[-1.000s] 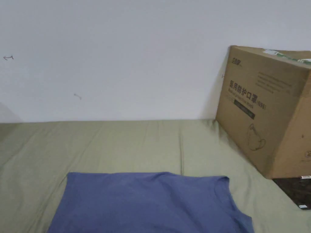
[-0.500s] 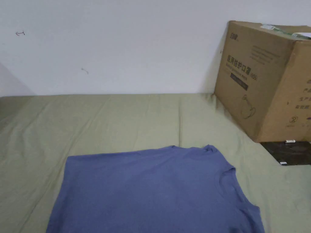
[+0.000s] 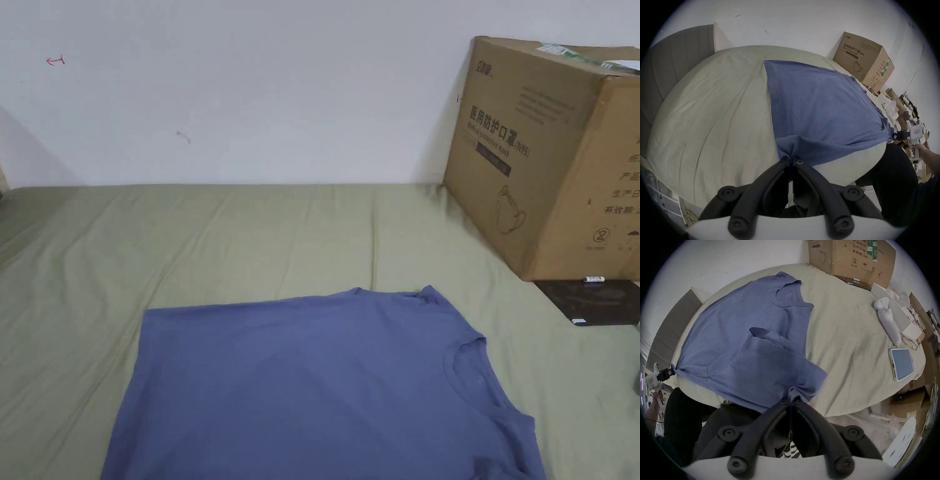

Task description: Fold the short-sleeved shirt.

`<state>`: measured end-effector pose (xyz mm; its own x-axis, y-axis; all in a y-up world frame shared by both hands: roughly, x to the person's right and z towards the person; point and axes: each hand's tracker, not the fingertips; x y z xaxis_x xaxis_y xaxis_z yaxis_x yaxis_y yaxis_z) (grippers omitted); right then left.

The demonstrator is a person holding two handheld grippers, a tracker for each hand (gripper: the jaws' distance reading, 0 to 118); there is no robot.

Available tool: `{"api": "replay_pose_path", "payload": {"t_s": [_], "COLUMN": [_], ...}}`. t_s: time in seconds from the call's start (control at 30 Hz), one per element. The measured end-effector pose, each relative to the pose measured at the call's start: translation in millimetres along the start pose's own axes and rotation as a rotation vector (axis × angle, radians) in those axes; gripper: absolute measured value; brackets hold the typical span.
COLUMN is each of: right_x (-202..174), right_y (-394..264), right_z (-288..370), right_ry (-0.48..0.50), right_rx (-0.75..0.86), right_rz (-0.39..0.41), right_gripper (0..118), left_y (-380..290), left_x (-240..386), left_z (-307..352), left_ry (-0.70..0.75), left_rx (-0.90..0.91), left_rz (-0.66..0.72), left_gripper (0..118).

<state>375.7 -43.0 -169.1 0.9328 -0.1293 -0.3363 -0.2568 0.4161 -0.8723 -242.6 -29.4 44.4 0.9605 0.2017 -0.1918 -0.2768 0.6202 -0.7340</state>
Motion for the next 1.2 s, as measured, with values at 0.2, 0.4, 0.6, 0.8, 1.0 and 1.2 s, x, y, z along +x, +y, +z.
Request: {"api": "replay_pose_path", "payload": {"t_s": [0.2,0.4,0.6,0.8,1.0,1.2], "right_x": [-2,-10,-72,-117,-114,-89], "right_y": [-1,10,42,61,70,64], "right_z": [-3,41,94,119,113,95], "right_ry": [-0.065,-0.003,0.028,0.224,0.261,0.259], "right_rx": [-0.020,0.120,0.389,0.542,0.516,0.401], "right_rz": [-0.049,-0.157,-0.096,-0.148,-0.174,-0.248], "right_gripper": [97,97,97,0,0,0], "left_y": [3,18,49,68,78,62], "left_x": [-2,-16,23,66,53,24], "left_z": [1,45,92,114,85,13], "left_ry": [0.015,-0.052,-0.071,0.059,0.068,0.031], "left_rx": [-0.031,0.053,0.220,0.247,0.005,-0.159], "left_rz": [0.013,0.177,0.273,0.156,0.129,0.147], "left_gripper": [92,106,108,0,1,116]}}
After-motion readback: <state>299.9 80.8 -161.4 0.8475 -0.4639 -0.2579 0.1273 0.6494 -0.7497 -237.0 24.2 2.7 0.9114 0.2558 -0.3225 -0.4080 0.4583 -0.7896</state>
